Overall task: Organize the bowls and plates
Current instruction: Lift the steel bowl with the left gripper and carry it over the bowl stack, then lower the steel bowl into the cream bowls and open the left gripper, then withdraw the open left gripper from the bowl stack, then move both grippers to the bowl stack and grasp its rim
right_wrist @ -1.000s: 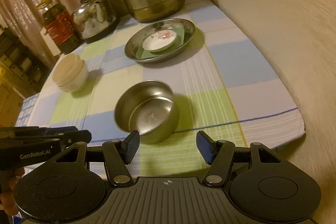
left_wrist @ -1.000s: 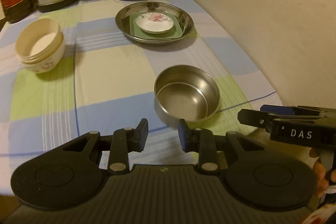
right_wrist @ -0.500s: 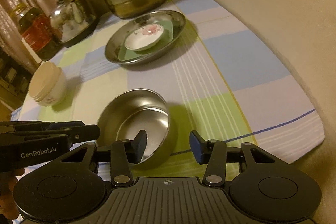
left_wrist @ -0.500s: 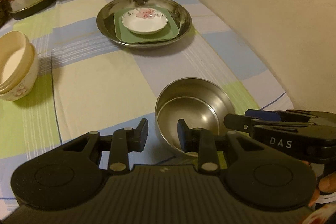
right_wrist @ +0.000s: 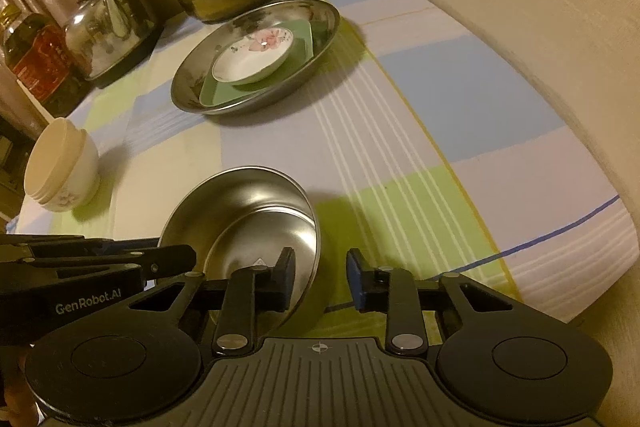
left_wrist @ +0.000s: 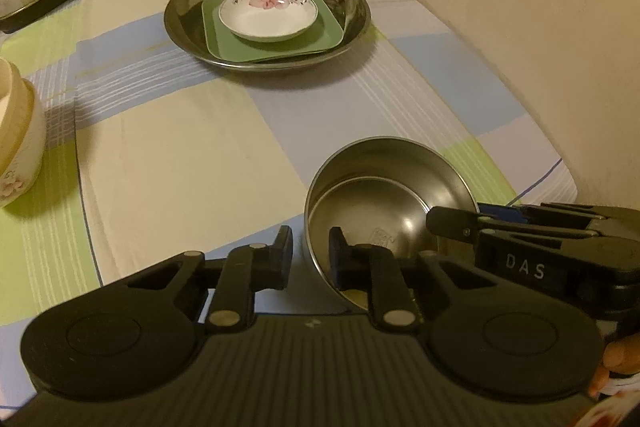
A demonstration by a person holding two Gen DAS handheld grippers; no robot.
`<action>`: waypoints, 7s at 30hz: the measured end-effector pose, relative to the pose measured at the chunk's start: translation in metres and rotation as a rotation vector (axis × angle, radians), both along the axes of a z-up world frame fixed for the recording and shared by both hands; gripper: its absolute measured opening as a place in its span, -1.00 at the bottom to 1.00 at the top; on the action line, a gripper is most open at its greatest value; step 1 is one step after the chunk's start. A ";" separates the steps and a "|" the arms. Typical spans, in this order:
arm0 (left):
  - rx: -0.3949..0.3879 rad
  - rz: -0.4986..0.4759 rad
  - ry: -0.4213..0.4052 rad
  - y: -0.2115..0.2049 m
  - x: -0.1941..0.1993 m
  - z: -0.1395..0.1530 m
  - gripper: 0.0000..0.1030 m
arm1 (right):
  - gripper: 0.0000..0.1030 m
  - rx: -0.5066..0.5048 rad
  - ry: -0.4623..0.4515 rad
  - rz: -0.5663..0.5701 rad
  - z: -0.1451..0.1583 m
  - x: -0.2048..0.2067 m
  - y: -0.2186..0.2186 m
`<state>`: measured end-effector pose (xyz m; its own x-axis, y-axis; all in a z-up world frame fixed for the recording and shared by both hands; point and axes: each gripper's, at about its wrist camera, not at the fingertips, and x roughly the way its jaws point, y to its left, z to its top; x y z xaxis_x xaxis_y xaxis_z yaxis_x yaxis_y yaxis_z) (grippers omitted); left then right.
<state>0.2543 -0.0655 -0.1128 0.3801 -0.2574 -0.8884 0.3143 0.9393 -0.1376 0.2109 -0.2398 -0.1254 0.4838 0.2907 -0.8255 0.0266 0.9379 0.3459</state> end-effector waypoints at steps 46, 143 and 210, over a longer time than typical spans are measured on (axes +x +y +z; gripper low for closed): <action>-0.034 0.204 -0.104 0.109 -0.036 0.062 -0.90 | -0.84 0.014 -0.043 0.250 0.057 0.027 0.095; -0.005 0.395 -0.108 0.285 0.084 0.076 -0.71 | -0.19 0.016 -0.034 0.380 0.071 0.162 0.281; 0.034 0.395 -0.144 0.059 -0.188 0.108 -0.59 | 0.21 0.006 -0.114 0.408 0.089 -0.102 0.031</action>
